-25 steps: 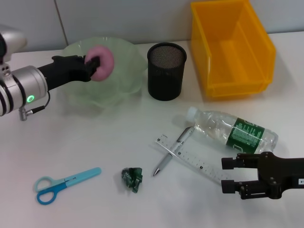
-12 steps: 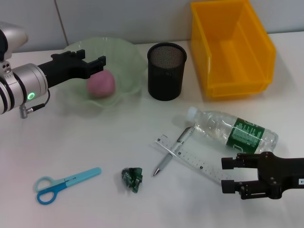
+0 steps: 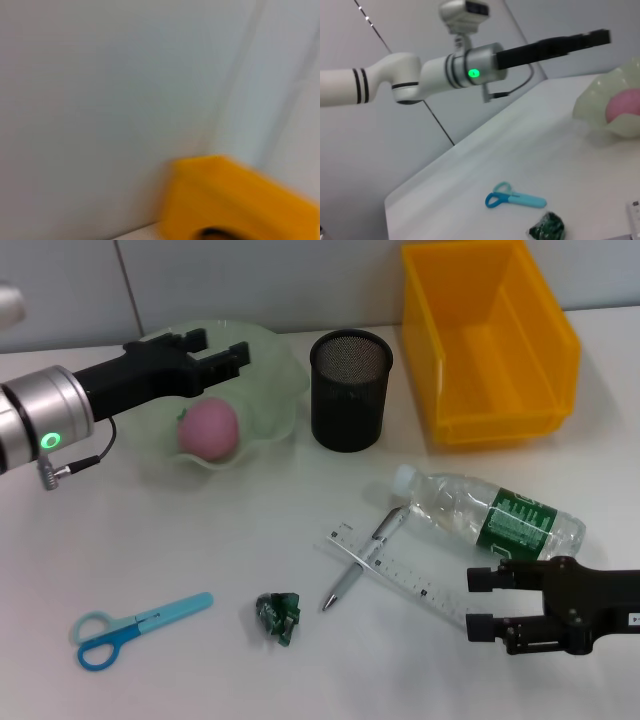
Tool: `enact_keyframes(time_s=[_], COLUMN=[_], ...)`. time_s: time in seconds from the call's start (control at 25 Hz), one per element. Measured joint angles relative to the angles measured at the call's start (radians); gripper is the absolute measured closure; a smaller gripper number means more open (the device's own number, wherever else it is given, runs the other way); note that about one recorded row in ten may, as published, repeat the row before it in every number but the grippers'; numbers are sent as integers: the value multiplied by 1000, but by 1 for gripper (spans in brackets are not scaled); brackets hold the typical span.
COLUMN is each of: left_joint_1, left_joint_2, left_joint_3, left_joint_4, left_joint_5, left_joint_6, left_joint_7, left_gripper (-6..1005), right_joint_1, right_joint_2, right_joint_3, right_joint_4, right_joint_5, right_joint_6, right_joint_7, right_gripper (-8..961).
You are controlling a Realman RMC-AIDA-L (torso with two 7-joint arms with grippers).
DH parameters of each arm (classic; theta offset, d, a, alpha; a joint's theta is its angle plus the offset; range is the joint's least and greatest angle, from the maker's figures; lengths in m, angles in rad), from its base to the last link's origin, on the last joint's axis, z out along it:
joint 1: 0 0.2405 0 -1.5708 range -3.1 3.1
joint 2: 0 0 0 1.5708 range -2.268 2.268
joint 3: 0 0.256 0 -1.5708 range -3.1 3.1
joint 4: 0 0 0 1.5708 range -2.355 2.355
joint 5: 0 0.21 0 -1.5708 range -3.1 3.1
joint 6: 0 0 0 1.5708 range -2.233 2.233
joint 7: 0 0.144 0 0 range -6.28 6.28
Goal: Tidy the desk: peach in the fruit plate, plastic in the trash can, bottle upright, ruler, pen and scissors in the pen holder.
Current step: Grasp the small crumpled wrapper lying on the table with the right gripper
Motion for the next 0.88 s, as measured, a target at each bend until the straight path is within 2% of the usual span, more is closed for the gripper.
enact_keyframes(time_s=[0.04,0.08,0.2,0.44,0.48,0.56,0.68,0.72,0.76,0.88], left_joint_1=[18,18,111,161,161,164,161,161,152,146], left_joint_2=[2,2,13,31,31,20,11,11,5,5], left_joint_3=[6,6,12,17,17,19,19,19,26,31], left_joint_4=[32,32,159,184,184,182,186,186,189,189], left_joint_5=[1,1,3,33,33,137,187,187,253,284], left_joint_6=[56,56,334,519,519,562,566,566,565,562], left_joint_7=[-25,-25,-109,-121,-121,-87,-70,-70,-52,-43], left_gripper=[277,278,280,279,279,278,278,277,277,277], right_joint_1=[0,1,5,16,20,35,73,97,115,186], right_joint_2=[0,0,-1,-10,-11,-14,-26,-35,-41,-65], right_joint_3=[6,20,73,139,141,138,126,115,106,80], right_joint_4=[-1,-3,-9,-57,-68,-98,-146,-166,-176,-204], right_joint_5=[0,1,1,2,2,0,-20,-37,-52,-123], right_joint_6=[-2,-8,-47,-129,-134,-145,-173,-190,-199,-220], right_joint_7=[0,1,4,27,37,72,149,186,205,264], right_gripper=[174,174,174,174,174,174,175,175,175,176])
